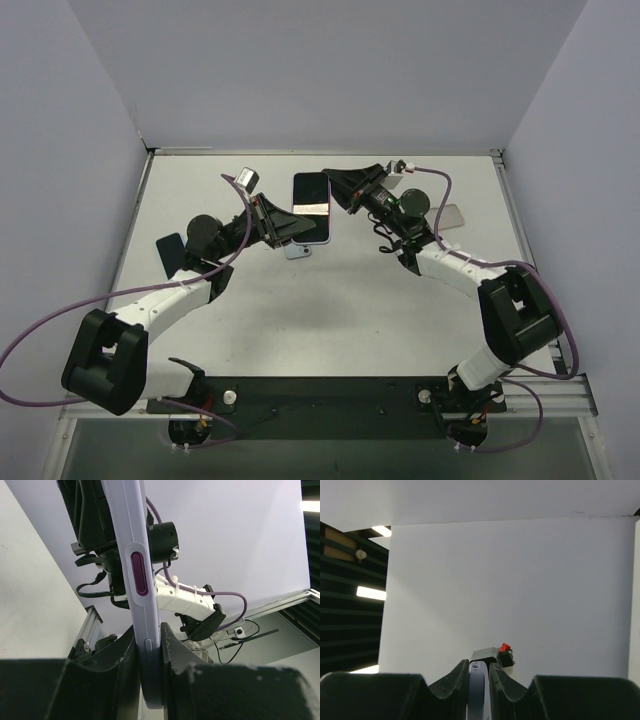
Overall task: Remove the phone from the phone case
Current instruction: Remove the phone case from the phone.
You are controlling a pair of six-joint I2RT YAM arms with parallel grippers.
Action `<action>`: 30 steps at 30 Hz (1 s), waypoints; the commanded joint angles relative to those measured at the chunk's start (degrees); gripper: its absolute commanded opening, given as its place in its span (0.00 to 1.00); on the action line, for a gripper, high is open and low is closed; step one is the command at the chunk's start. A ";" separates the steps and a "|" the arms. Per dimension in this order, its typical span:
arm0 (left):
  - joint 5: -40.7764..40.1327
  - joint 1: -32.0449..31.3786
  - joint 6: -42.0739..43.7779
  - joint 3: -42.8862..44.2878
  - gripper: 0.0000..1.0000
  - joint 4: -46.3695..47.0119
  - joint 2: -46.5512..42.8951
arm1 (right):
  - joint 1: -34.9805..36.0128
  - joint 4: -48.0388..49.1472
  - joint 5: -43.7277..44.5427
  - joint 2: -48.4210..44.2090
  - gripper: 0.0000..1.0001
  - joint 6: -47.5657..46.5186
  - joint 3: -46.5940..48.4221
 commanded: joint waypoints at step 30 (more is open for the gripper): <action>-5.89 5.52 1.74 12.94 0.00 14.14 2.63 | 12.58 3.16 -35.88 6.11 0.28 -7.43 -1.17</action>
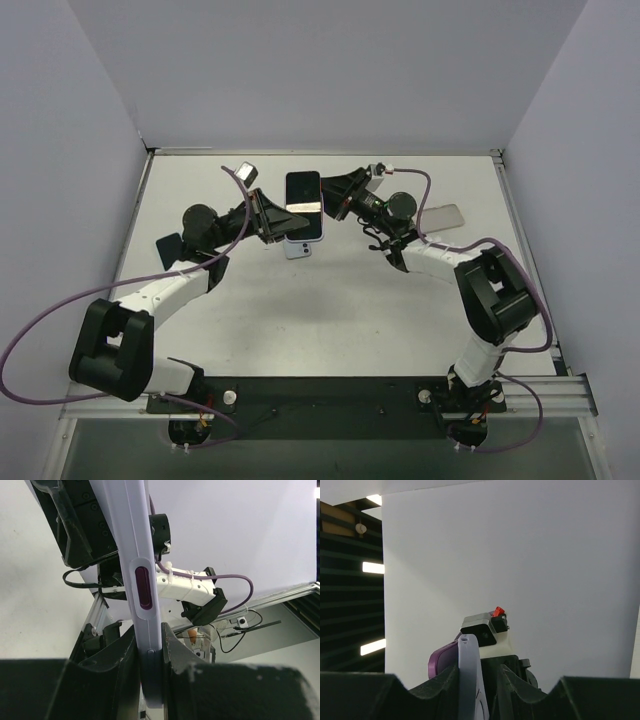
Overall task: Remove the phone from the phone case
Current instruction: Remove the phone case from the phone.
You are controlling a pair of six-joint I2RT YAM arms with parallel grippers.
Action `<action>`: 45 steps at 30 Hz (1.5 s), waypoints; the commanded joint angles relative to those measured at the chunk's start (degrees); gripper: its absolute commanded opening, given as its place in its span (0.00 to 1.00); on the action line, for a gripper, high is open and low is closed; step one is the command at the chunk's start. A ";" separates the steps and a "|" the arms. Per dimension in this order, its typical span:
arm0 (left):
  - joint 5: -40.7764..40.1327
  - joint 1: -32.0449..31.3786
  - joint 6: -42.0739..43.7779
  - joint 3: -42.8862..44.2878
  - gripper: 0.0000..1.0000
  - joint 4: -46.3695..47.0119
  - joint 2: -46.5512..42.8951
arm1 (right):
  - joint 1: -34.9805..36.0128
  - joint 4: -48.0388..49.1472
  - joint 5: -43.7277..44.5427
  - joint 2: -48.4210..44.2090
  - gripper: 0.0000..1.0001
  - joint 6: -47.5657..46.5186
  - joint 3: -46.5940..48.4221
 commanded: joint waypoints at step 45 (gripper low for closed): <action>-8.97 6.81 4.83 15.07 0.00 7.89 8.29 | 16.85 -58.37 -27.61 -8.69 0.00 -49.19 8.95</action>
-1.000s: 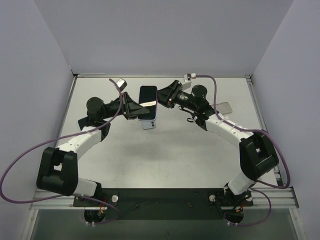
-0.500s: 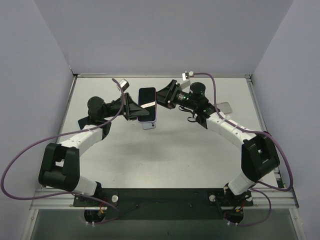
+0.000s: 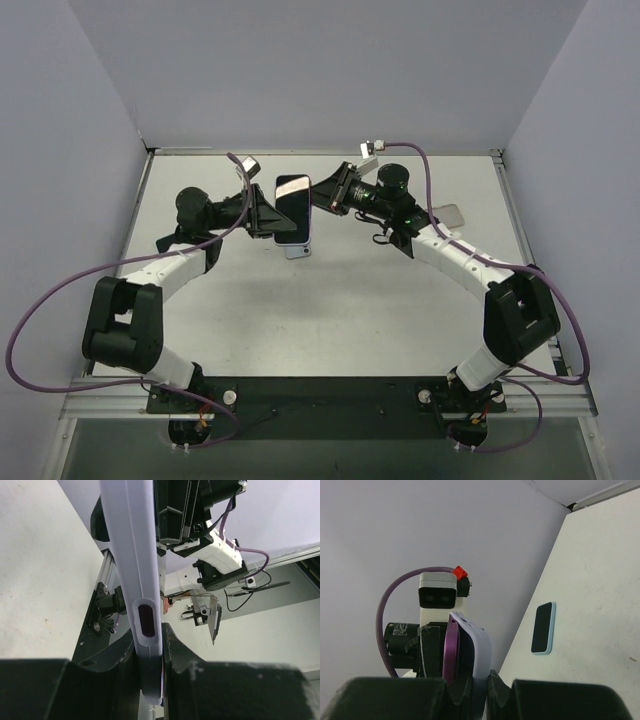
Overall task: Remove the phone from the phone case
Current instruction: Remove the phone case from the phone.
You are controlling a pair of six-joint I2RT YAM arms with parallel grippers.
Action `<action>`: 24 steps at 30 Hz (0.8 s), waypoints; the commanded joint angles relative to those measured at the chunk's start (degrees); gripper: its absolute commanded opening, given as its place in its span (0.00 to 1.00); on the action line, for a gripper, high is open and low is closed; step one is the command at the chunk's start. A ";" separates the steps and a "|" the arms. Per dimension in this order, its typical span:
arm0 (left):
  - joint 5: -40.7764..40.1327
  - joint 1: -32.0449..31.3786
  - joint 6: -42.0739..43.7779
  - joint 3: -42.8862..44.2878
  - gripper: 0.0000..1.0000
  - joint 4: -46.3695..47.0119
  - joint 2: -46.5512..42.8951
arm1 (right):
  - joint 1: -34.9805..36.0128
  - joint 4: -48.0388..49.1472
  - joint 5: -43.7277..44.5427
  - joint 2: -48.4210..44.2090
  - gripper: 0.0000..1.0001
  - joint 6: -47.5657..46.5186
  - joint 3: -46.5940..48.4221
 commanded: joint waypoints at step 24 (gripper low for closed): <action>-25.65 0.27 4.79 3.17 0.72 7.43 5.63 | 4.25 -37.51 -2.28 -9.48 0.00 -13.31 -3.98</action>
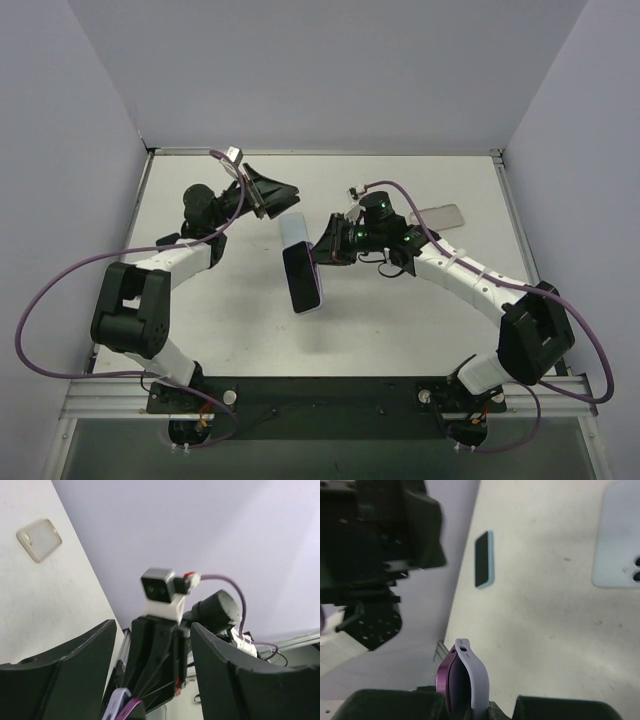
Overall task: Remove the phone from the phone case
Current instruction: Remove the phone case from the phone.
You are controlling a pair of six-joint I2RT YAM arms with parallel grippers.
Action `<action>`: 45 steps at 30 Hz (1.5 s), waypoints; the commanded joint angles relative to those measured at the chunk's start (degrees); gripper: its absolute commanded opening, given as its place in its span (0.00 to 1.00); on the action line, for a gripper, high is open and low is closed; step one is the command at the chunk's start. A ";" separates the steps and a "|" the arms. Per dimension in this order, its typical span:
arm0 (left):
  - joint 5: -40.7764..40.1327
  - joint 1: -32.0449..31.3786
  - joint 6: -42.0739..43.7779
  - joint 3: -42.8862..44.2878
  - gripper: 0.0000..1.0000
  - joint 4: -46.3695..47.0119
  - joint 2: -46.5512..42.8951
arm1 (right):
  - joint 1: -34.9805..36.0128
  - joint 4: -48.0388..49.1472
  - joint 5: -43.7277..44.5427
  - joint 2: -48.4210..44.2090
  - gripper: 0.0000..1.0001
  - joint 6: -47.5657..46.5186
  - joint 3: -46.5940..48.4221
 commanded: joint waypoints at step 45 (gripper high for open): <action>-8.07 -4.12 18.56 0.12 0.82 -32.88 -3.85 | 0.82 -29.82 34.03 8.89 0.23 -16.09 -9.25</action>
